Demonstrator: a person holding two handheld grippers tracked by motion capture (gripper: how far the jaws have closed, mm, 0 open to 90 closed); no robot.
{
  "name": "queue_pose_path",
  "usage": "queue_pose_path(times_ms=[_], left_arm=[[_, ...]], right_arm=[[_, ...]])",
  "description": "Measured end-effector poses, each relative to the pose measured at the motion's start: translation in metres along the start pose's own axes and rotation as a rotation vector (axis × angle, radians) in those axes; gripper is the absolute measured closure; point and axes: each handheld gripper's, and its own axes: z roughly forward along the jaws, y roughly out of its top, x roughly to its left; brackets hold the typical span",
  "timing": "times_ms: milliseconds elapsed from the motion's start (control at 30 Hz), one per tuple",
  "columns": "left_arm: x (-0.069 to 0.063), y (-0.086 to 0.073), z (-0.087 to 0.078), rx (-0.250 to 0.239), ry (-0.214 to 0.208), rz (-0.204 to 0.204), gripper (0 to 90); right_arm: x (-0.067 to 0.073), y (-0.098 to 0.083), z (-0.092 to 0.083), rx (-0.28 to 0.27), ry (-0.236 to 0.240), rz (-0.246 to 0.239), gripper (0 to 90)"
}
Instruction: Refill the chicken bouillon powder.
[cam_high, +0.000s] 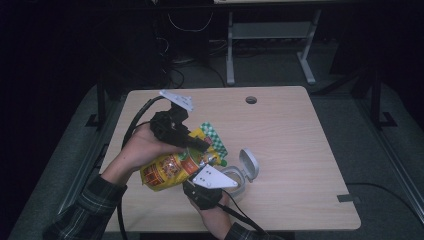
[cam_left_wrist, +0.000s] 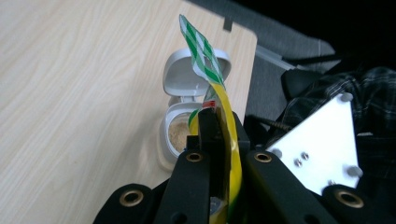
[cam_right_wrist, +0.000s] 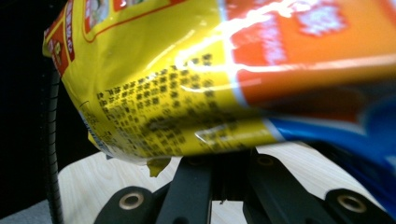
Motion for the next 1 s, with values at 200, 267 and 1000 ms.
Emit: queue_pose_path(times_ms=[200, 267, 1000], left_arm=[[0.004, -0.018, -0.021, -0.108, -0.003, 0.012, 90.0], [0.005, -0.022, -0.026, -0.134, 0.003, 0.006, 90.0], [0.062, -0.094, -0.024, -0.427, 0.231, -0.098, 90.0]], right_arm=[[0.002, 0.009, -0.003, 0.043, -0.038, -0.044, 89.7], [0.0, 0.012, -0.004, 0.07, -0.041, -0.038, 89.7], [-0.044, 0.031, -0.036, 0.203, -0.036, -0.068, 89.0]])
